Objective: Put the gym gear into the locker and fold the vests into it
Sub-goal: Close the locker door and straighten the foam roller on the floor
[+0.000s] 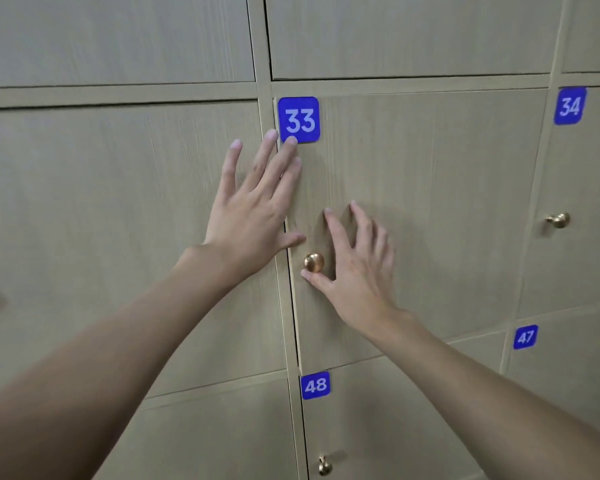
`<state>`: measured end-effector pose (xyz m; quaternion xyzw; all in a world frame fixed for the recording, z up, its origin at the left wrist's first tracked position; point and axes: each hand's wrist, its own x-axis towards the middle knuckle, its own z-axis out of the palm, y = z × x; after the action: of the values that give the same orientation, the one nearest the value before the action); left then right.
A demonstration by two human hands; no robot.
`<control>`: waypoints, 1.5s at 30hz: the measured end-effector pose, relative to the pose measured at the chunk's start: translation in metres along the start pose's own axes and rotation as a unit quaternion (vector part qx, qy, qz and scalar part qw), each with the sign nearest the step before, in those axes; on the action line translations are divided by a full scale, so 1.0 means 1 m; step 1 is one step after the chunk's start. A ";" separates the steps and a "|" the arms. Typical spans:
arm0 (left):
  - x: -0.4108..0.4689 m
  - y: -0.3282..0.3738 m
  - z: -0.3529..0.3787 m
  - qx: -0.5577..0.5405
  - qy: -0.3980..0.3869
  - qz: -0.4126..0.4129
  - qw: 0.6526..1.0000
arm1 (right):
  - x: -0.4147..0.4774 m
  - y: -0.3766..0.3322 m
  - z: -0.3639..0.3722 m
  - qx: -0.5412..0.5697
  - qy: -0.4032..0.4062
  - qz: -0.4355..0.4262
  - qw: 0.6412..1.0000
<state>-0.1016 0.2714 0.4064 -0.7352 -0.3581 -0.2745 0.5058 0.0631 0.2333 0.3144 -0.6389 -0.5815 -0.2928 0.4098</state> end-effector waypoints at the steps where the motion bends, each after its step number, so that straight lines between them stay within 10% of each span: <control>1: 0.002 -0.001 0.003 -0.004 0.001 0.000 1.000 | 0.003 0.000 0.003 -0.007 0.005 0.000 1.000; 21: -0.088 0.120 -0.018 -0.379 0.030 0.017 0.925 | -0.104 0.081 0.002 0.078 -0.112 0.052 0.989; 33: -0.265 0.325 0.094 -0.484 -0.398 0.107 0.772 | -0.332 0.195 0.049 0.056 -0.444 0.183 0.876; 39: -0.350 0.376 0.142 -0.457 -0.533 0.116 0.702 | -0.414 0.216 0.084 0.030 -0.560 0.153 0.814; 45: -0.391 0.397 0.170 -0.394 -0.562 0.181 0.704 | -0.444 0.226 0.104 -0.061 -0.604 0.088 0.789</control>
<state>-0.0065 0.2422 -0.1677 -0.9362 -0.2950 0.1707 -0.0856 0.2075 0.1027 -0.1558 -0.7575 -0.6328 0.1554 -0.0412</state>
